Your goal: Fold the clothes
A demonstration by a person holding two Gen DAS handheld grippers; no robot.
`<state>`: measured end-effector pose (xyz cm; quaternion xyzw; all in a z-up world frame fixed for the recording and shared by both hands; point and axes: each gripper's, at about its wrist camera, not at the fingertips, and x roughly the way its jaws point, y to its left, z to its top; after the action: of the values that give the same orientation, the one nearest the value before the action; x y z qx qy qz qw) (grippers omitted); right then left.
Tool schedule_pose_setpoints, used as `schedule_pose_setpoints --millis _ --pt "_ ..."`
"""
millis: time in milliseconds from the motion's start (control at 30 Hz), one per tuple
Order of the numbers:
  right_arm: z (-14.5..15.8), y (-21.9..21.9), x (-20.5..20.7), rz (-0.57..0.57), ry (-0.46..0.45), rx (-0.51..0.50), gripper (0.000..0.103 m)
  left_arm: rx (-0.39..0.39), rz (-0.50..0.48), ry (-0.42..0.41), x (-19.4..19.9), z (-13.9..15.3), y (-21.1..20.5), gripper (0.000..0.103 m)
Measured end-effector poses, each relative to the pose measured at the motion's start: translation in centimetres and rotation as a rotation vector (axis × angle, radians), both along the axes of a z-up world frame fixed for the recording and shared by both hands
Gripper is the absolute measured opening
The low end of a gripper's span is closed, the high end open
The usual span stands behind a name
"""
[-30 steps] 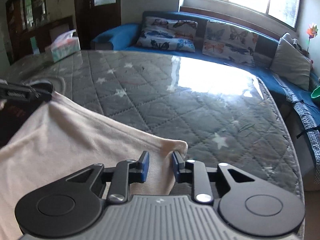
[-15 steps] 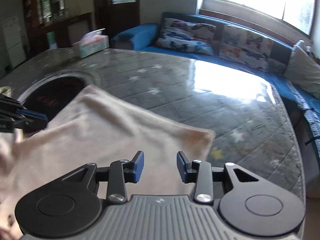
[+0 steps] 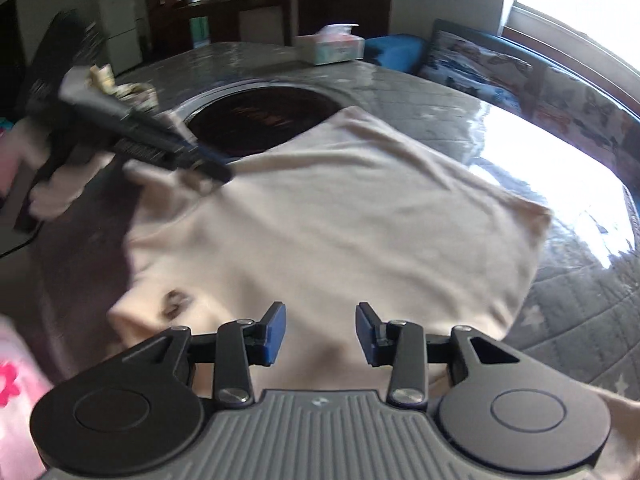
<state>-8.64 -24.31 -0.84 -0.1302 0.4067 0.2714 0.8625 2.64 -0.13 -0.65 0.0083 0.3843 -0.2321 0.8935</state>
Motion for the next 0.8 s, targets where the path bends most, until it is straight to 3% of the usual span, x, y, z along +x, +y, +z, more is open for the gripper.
schedule_pose_setpoints --millis 200,300,367,533,800 --pt "-0.7 1.2 -3.4 0.05 -0.014 -0.007 0.039 0.035 -0.039 -0.012 -1.8 0.0 -1.0 0.017" --pt "-0.2 0.5 -4.1 0.025 -0.016 0.025 0.039 0.045 -0.033 0.016 -1.9 -0.5 -1.0 0.018" --pt "0.3 -0.5 -4.2 -0.007 -0.021 0.049 0.039 0.04 -0.031 0.017 -2.0 -0.3 -1.1 0.023" --pt "1.0 -4.7 -4.0 -0.173 -0.039 0.064 0.039 0.011 -0.07 0.011 -2.3 0.5 -2.8 0.031" --pt "-0.5 -12.8 -2.7 -0.451 -0.065 0.024 0.039 -0.023 -0.202 0.053 -3.9 -0.5 -6.9 0.034"
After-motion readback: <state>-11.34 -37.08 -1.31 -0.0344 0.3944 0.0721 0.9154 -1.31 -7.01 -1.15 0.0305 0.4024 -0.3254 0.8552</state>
